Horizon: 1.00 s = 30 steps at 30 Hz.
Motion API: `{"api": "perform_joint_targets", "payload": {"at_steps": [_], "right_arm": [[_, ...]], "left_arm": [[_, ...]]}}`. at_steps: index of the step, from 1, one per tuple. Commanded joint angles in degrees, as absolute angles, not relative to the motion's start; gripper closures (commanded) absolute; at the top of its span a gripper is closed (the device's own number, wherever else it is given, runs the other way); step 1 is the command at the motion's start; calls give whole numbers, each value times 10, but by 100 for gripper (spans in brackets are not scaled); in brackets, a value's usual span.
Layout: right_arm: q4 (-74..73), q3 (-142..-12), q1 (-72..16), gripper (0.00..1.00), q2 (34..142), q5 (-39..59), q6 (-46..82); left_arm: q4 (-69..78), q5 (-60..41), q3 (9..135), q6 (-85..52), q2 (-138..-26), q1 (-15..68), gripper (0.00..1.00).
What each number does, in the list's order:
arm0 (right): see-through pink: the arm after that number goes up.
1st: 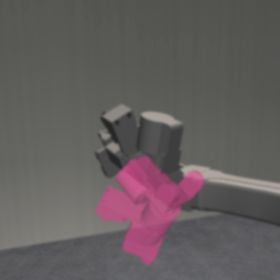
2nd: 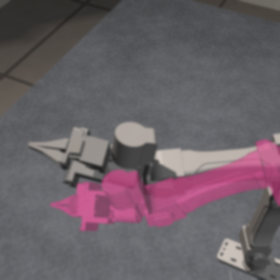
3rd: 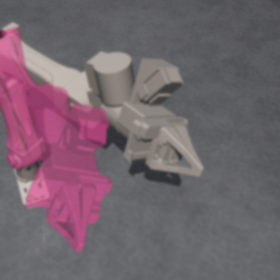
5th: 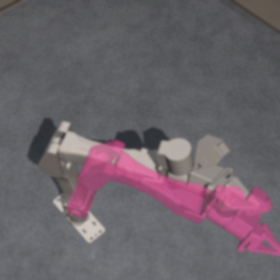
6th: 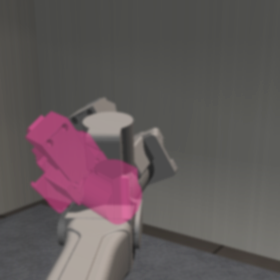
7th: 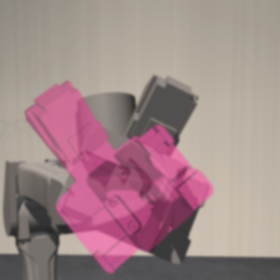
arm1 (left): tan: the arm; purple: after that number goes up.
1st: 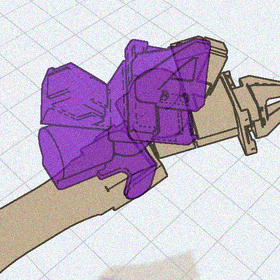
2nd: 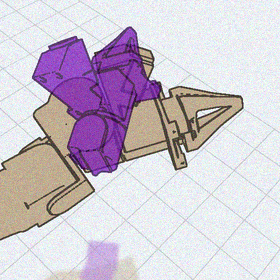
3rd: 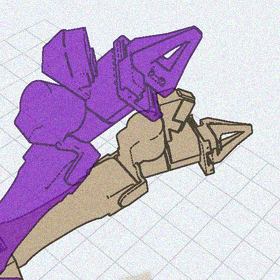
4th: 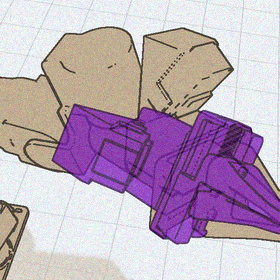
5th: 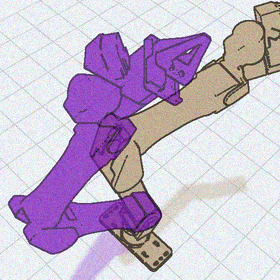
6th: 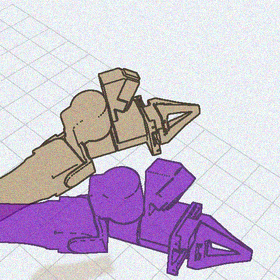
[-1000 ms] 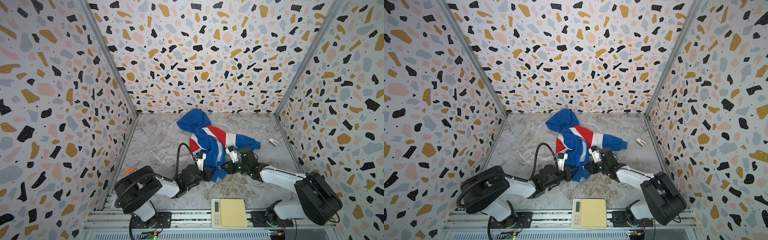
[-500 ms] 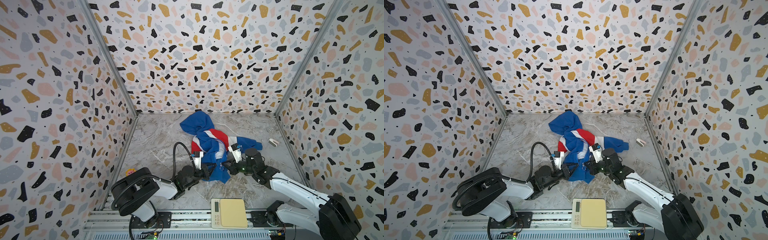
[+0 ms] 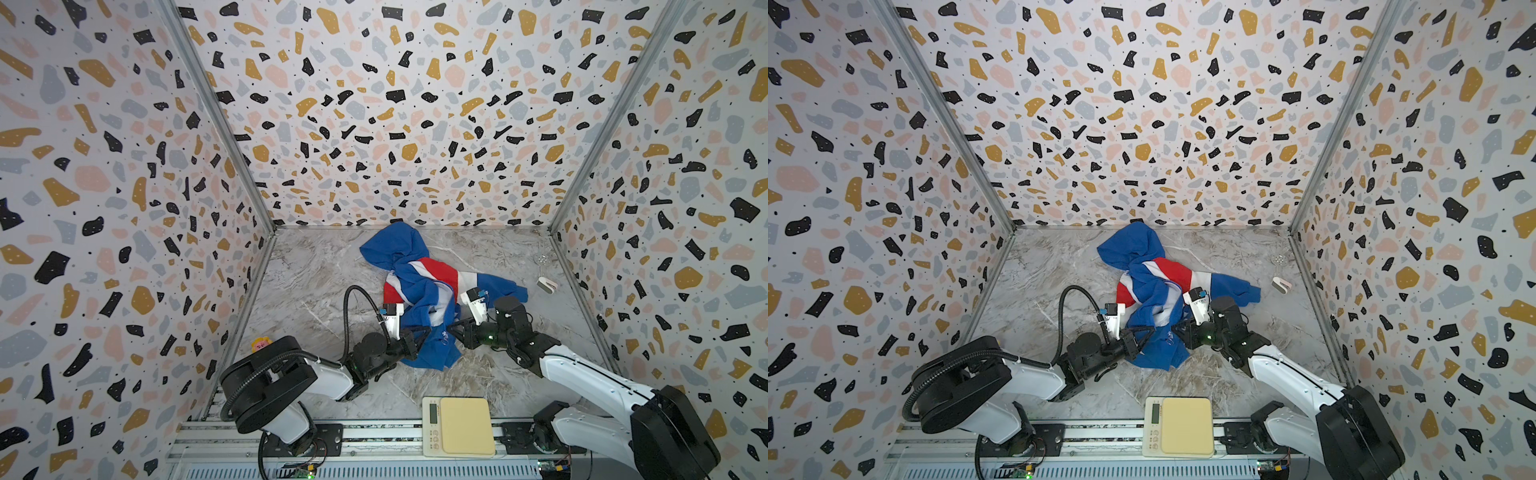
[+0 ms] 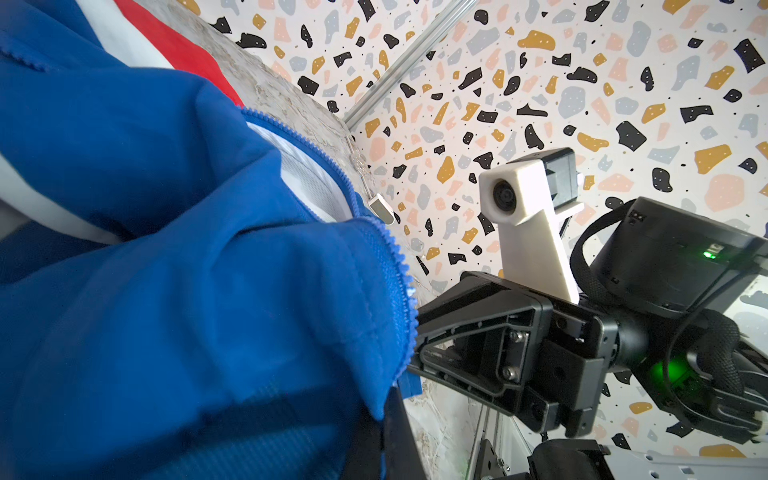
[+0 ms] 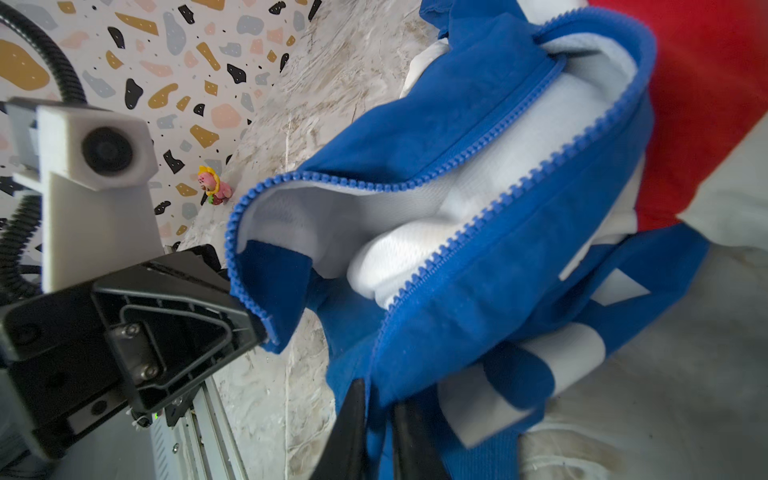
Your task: Zip up the jacket
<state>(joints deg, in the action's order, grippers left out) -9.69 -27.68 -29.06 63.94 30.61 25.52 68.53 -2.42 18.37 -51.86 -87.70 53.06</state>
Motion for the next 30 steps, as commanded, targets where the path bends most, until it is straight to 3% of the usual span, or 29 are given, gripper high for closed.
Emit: {"api": "perform_joint_targets", "payload": {"at_steps": [1, 12, 30], "right_arm": [[-142, -268, -278, 81, 646, 354, 283], [-159, -269, -278, 77, 717, 383, 305], [-110, -276, -276, 76, 684, 386, 274]], "left_arm": [[692, -14, 178, -511, -866, 530, 100], [684, -13, 173, -511, -867, 529, 100], [681, -8, 171, -511, -863, 530, 100]]}}
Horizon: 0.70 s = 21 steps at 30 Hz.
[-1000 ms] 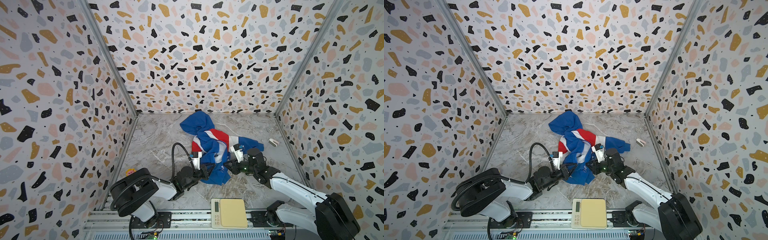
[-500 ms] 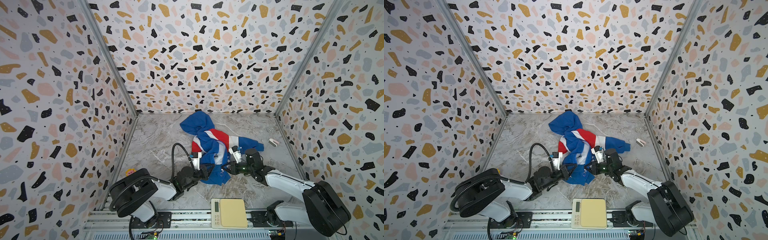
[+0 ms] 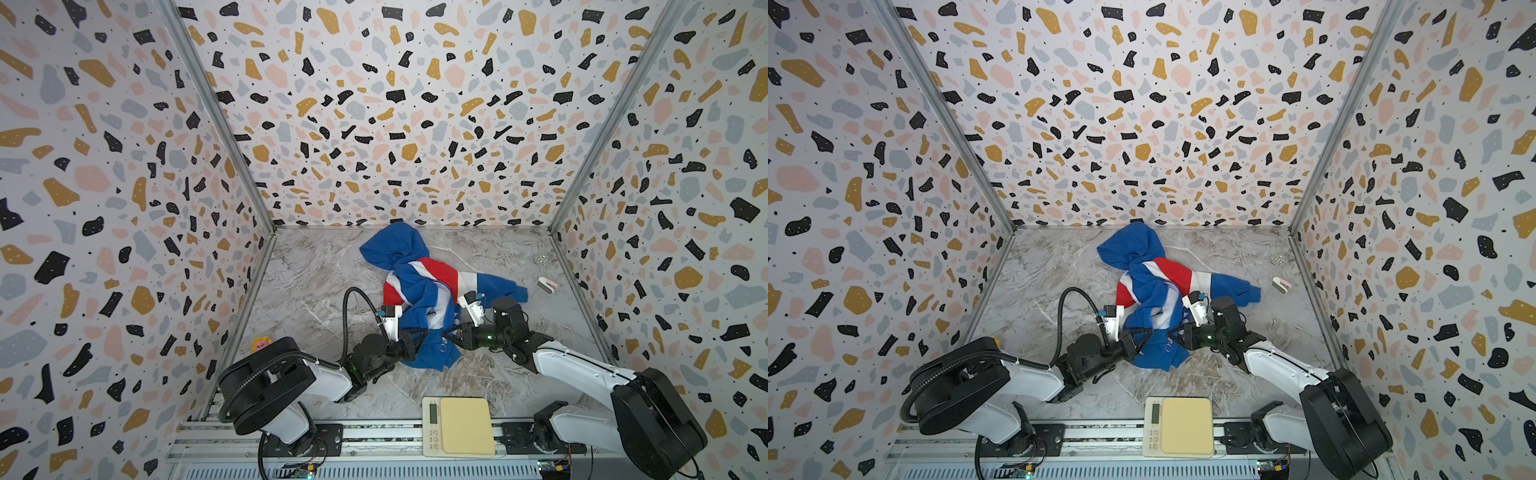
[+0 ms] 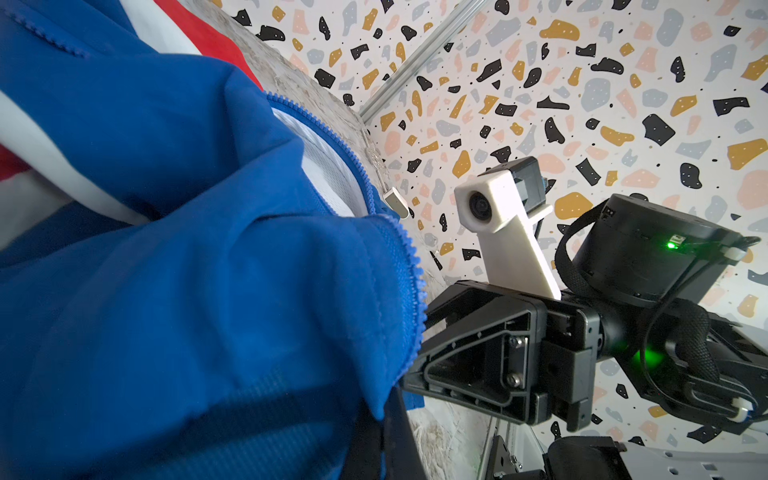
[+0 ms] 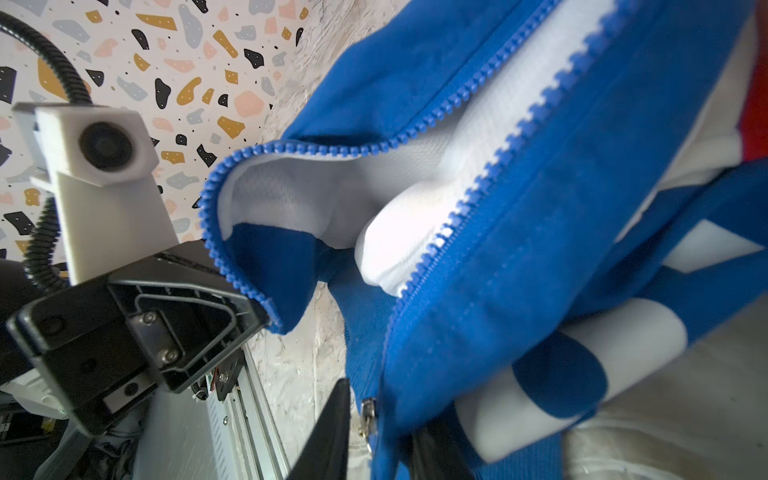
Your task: Zip up the jacket
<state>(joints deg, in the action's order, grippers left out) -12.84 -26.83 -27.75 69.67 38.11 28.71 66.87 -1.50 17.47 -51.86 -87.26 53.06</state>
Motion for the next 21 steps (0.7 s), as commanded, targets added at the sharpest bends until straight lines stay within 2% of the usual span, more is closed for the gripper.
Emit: {"api": "perform_joint_targets", "payload": {"at_steps": [1, 5, 8, 11, 16, 21], "right_arm": [[-111, -276, -275, 78, 685, 386, 274], [-108, -276, -275, 87, 687, 387, 272], [-106, -277, -275, 100, 686, 391, 271], [-105, -283, -281, 100, 680, 406, 265], [-107, -301, -331, 100, 645, 374, 247], [-134, -293, -333, 100, 623, 374, 253]], "left_arm": [[681, -8, 170, -511, -861, 530, 100], [681, -6, 165, -511, -853, 529, 100], [682, -5, 161, -511, -846, 529, 100], [695, -6, 155, -494, -840, 530, 100], [734, -18, 151, -491, -839, 529, 100], [744, -19, 151, -490, -837, 530, 100]]}}
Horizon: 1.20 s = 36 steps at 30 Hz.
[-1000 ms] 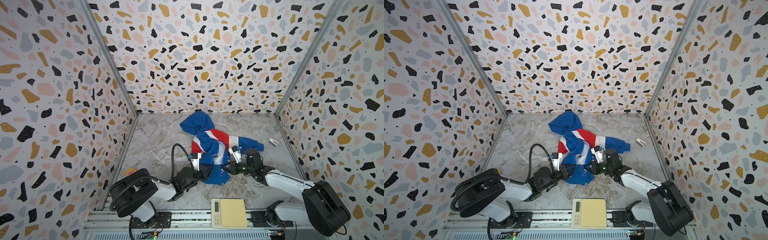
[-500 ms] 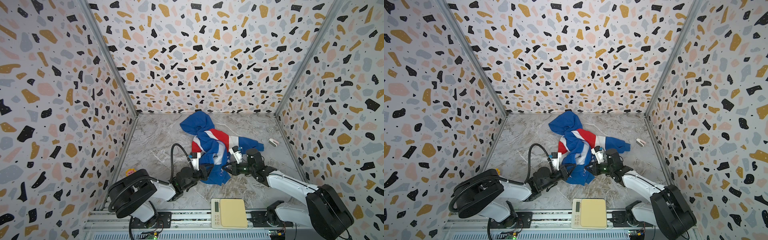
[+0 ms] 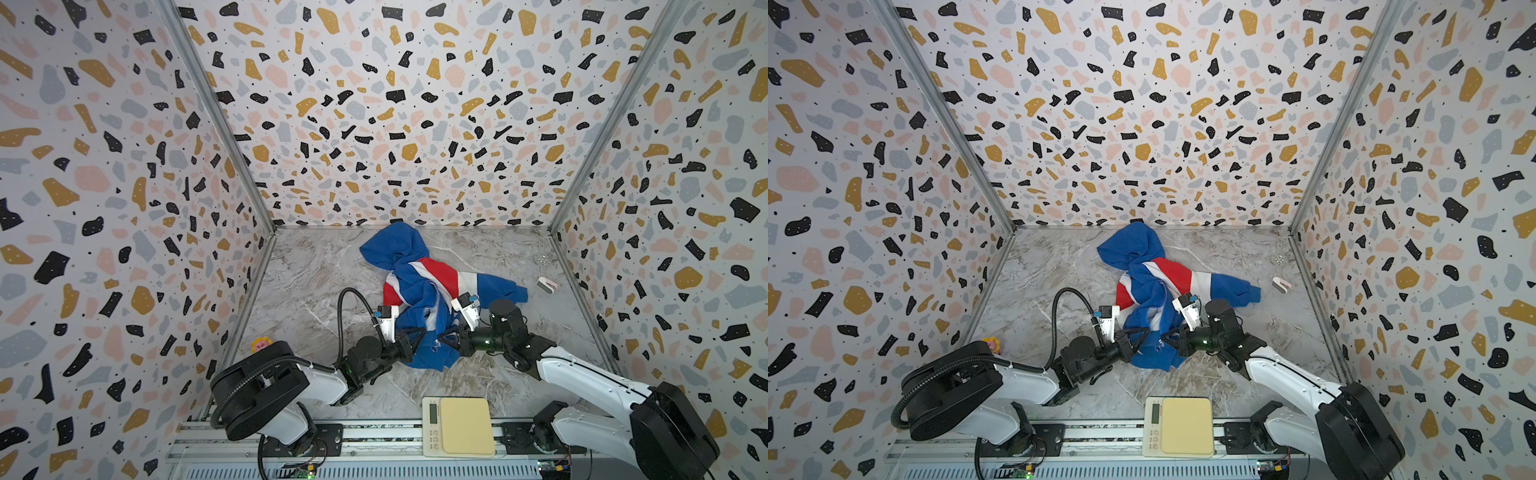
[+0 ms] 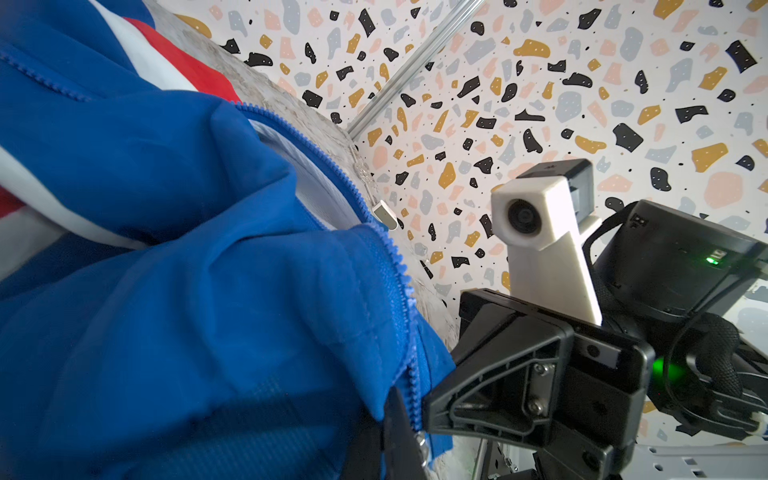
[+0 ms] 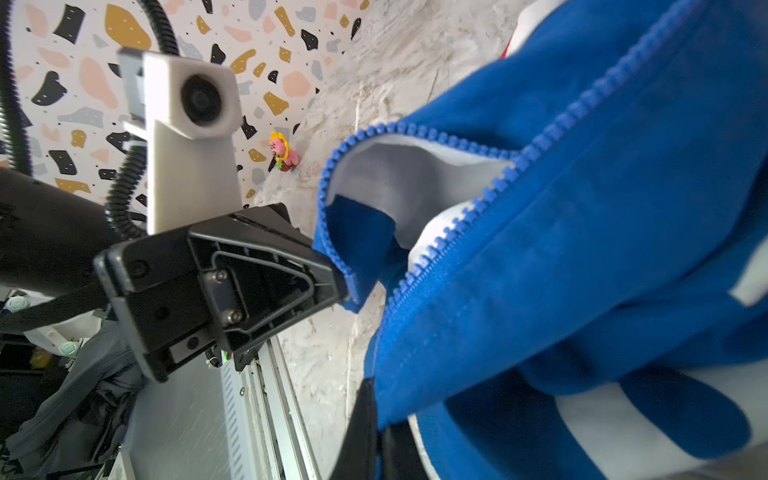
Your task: Zip up the jacket
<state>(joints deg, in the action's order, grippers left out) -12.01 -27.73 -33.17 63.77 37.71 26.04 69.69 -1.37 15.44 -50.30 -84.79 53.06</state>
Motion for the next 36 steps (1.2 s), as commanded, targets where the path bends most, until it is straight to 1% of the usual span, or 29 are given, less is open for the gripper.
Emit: {"api": "perform_joint_targets", "payload": {"at_steps": [1, 9, 12, 16, 22, 30, 36], "right_arm": [[-139, -290, -333, 100, 618, 374, 255], [-193, -277, -333, 100, 628, 405, 261], [-234, -265, -335, 100, 628, 426, 243], [-254, -251, -335, 100, 615, 426, 209], [-261, -244, -332, 100, 616, 427, 195], [-329, -212, -321, 100, 606, 448, 213], [-346, -207, -319, 100, 611, 464, 219]], "left_arm": [[746, -19, 151, -490, -835, 530, 100], [789, -34, 140, -498, -842, 530, 100], [816, -56, 142, -503, -854, 530, 100], [862, -77, 135, -523, -870, 530, 100], [875, -92, 139, -528, -884, 530, 100], [883, -93, 139, -530, -890, 529, 100], [886, -93, 135, -531, -892, 529, 100]]}}
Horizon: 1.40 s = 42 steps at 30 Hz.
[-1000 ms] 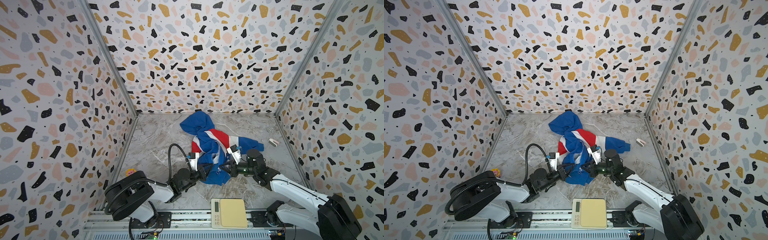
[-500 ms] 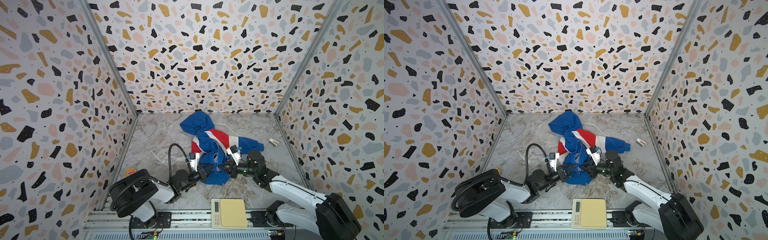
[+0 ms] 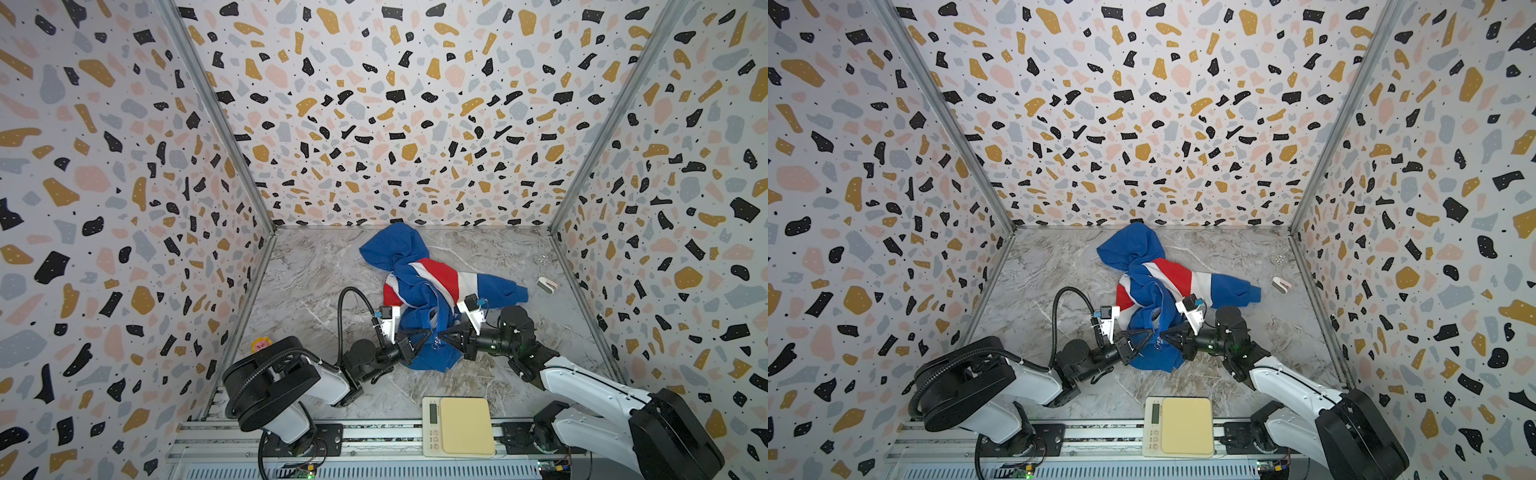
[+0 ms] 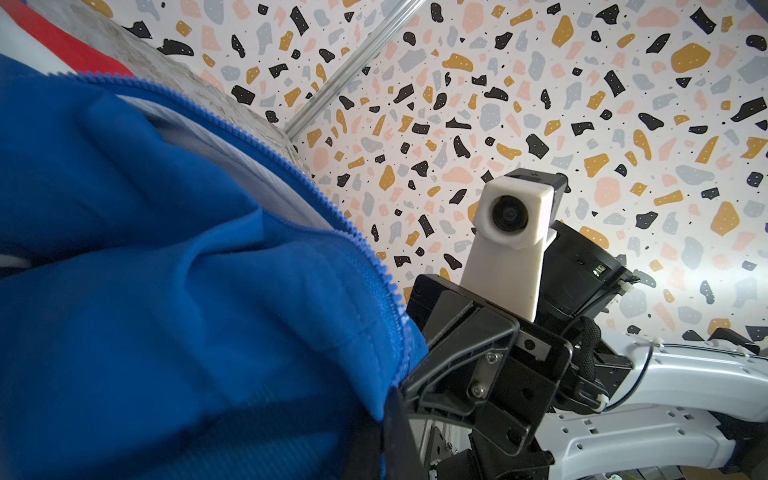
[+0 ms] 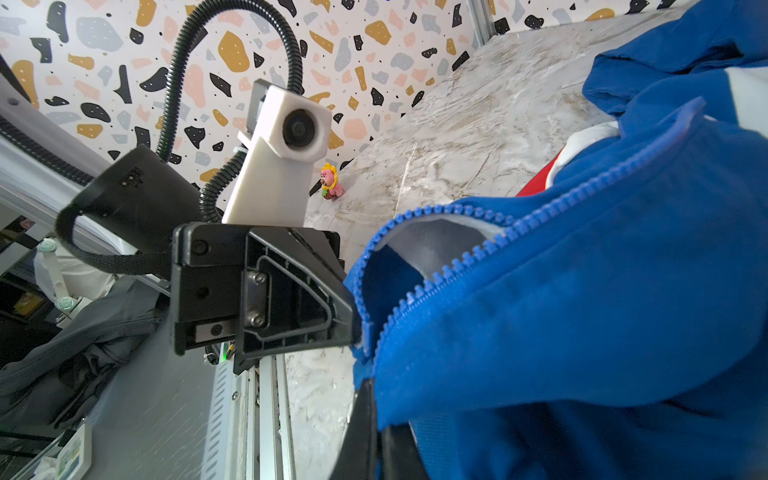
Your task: Zip up the jacket
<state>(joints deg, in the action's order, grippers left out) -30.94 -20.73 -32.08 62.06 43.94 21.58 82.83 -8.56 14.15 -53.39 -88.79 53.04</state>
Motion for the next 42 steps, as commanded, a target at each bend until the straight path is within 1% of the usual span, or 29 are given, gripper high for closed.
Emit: {"api": "perform_joint_targets", "payload": {"at_steps": [1, 6, 42], "right_arm": [[-351, -207, -319, 100, 612, 465, 220], [-374, -202, -318, 100, 617, 466, 226], [-416, -193, -317, 100, 656, 468, 234]], "left_arm": [[887, -93, 135, -532, -892, 530, 100], [895, -96, 134, -534, -896, 529, 100], [928, -103, 122, -546, -904, 530, 100]]}}
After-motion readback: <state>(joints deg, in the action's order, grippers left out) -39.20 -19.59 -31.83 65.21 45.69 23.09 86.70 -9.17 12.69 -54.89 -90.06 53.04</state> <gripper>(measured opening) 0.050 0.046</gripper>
